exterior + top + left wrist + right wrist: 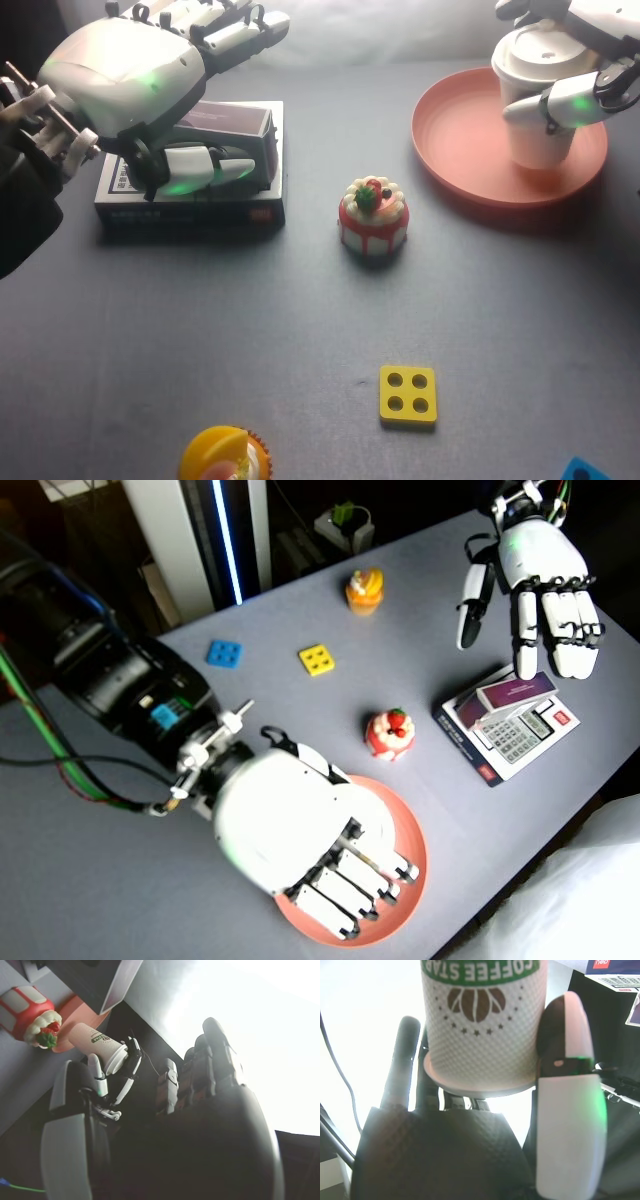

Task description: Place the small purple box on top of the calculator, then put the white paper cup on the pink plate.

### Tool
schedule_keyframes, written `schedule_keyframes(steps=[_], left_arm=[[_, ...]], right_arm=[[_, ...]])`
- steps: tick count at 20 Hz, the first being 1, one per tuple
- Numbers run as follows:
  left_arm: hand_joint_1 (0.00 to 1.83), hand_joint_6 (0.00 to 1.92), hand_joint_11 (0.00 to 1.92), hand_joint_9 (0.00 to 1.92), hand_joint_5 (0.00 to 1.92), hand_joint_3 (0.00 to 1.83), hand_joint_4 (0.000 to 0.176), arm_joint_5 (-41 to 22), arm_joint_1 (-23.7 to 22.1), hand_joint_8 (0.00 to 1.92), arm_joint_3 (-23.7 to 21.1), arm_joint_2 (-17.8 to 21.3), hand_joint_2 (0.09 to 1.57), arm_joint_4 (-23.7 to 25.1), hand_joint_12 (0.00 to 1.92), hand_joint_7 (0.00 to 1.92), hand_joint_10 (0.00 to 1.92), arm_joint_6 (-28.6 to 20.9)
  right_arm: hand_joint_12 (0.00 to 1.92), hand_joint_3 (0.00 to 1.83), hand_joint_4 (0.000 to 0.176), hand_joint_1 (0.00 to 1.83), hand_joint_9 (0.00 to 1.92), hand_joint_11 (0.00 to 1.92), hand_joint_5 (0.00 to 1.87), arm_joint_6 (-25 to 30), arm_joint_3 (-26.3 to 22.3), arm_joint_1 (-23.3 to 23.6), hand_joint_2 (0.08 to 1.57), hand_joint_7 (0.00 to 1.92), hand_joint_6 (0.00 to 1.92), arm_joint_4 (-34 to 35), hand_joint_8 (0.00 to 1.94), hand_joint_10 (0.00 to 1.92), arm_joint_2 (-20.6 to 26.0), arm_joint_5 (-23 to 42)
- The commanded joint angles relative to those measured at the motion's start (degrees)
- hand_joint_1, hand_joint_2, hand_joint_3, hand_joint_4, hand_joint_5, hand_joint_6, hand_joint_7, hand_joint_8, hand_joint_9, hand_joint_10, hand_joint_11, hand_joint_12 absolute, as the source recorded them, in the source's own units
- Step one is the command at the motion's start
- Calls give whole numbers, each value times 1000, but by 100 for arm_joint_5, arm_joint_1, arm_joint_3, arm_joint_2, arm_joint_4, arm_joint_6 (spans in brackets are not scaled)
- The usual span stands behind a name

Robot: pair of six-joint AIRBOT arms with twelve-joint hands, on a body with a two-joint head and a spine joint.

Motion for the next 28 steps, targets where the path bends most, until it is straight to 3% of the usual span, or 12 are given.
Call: schedule_keyframes(steps=[1, 3, 4, 5, 6, 8, 9, 12, 16, 23, 25, 28], left_arm=[[760, 1, 0, 19, 97, 3, 112, -725, -104, 0, 18, -27, 1121, 80, 431, 1, 8, -8], [760, 1, 0, 12, 101, 0, 123, -728, -103, 0, 17, -27, 1116, 80, 361, 0, 2, -8], [760, 1, 0, 12, 101, 0, 123, -734, -101, 0, 15, -26, 1116, 80, 361, 0, 2, -9], [742, 0, 0, 3, 92, 0, 129, -737, -100, 0, 13, -25, 1117, 79, 374, 0, 1, -9], [745, 1, 0, 10, 93, 0, 121, -737, -98, 0, 13, -24, 1120, 79, 401, 0, 3, -17], [737, 0, 0, 19, 96, 0, 124, -742, -89, 0, 14, -23, 1113, 79, 411, 0, 3, -35], [731, 0, 0, 12, 96, 0, 122, -746, -83, 0, 14, -22, 1109, 79, 370, 0, 3, -47], [772, 1, 0, 27, 103, 0, 115, -754, -53, 1, 12, -8, 1114, 78, 376, 13, 8, -94], [793, 1, 0, 25, 104, 0, 127, -772, -10, 1, 2, 11, 1108, 74, 361, 8, 4, -160], [800, 5, 0, 15, 118, 0, 113, -921, 155, 1, -83, 99, 1097, -3, 349, 14, 0, -217], [794, 3, 0, 21, 125, 0, 89, -1070, 276, 0, -149, 159, 1104, -32, 413, 12, 2, -268], [768, 0, 0, 9, 112, 4, 108, -1502, 595, 0, -240, 262, 1114, -71, 418, 4, 0, -601]], right_arm=[[1558, 0, 14, 1002, 18, 0, 169, 45, 11, 27, 1113, 148, 349, 40, 134, 915, 11, 742], [868, 0, 48, 878, 32, 0, 15, 45, 3, -48, 1074, 68, 95, 84, 15, 440, 11, 742], [868, 0, 48, 878, 32, 0, 15, 45, -8, -58, 1074, 68, 95, 96, 15, 440, 11, 742], [86, 0, 148, 827, 27, 0, 0, 45, -18, -62, 1033, 3, 3, 102, 3, 93, 11, 742], [16, 0, 167, 815, 8, 0, 0, 45, -29, -64, 1028, 0, 0, 103, 0, 55, 12, 743], [0, 0, 164, 808, 0, 0, 0, 45, -52, -64, 1005, 0, 0, 103, 0, 1, 14, 743], [0, 0, 120, 785, 0, 0, 0, 45, -77, -69, 989, 0, 0, 102, 0, 0, 19, 745], [0, 0, 82, 791, 0, 0, 0, 45, -182, -147, 967, 0, 0, 99, 0, 0, 97, 794], [0, 0, 163, 732, 0, 0, 0, -1, -442, -161, 909, 0, 0, 16, 0, 0, 268, 976], [0, 0, 152, 629, 0, 0, 0, -6, -1293, -201, 904, 0, 0, -426, 0, 0, 1021, 1755], [0, 0, 175, 684, 0, 0, 0, -6, -1700, -390, 883, 0, 0, -501, 0, 0, 1354, 2300], [0, 0, 162, 673, 0, 0, 0, -5, -2276, -665, 911, 0, 0, -686, 0, 0, 1805, 3051]])
